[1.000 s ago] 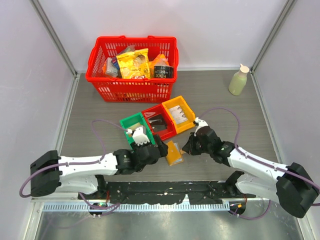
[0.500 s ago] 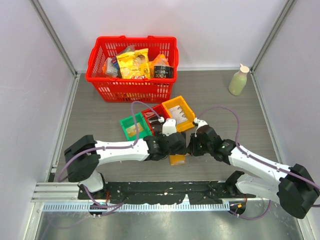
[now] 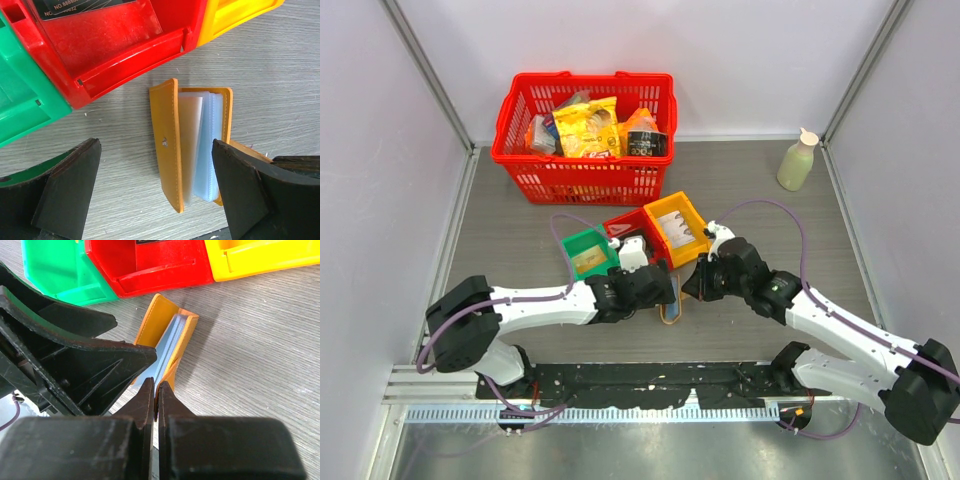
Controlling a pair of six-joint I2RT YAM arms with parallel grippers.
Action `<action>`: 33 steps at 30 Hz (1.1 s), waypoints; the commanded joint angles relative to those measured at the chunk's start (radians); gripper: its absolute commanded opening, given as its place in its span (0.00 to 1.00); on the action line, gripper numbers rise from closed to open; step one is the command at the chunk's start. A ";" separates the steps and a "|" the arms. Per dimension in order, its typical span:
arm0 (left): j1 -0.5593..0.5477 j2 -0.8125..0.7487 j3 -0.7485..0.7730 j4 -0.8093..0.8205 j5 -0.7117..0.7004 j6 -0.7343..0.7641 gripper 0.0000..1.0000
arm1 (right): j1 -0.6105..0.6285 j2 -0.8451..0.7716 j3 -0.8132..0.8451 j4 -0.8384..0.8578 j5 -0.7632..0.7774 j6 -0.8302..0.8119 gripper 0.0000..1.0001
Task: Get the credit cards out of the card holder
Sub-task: Open the card holder at the center of the board.
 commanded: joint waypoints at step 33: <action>-0.053 -0.100 -0.290 0.260 0.036 -0.395 0.00 | 0.029 0.057 0.117 -0.130 0.237 -0.027 0.77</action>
